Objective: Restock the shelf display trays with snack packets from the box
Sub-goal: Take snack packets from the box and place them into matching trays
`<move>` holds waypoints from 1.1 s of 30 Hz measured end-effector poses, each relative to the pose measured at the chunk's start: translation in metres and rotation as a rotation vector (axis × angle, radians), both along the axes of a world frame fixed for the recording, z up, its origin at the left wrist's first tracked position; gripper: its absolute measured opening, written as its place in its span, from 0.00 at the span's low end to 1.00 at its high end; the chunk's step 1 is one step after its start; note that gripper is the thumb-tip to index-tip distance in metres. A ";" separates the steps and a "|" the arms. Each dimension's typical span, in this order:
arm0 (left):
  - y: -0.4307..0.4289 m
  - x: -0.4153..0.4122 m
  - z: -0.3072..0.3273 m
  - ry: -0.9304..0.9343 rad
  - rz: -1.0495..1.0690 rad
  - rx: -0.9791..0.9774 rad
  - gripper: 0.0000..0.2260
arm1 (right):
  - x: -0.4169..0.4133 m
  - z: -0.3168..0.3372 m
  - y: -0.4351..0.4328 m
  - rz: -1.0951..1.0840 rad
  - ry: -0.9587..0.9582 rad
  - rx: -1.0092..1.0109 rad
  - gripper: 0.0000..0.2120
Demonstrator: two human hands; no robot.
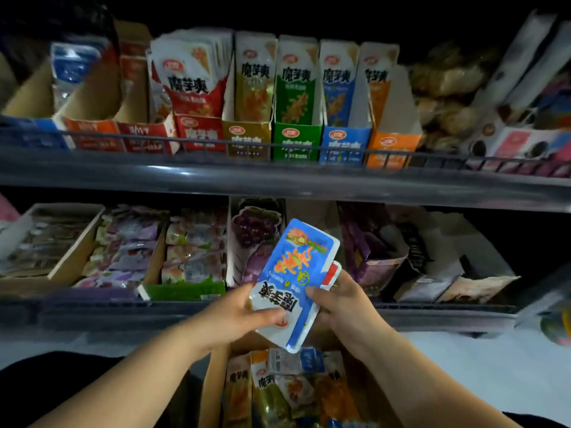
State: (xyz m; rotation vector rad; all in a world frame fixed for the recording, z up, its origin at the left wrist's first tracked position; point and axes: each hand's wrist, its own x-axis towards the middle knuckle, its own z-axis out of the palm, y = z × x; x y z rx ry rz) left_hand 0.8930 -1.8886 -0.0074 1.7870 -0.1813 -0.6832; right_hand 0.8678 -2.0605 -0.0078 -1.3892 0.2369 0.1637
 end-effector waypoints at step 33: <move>0.003 0.076 0.016 -0.112 0.266 -0.163 0.13 | 0.059 0.001 -0.018 0.478 0.038 -0.403 0.04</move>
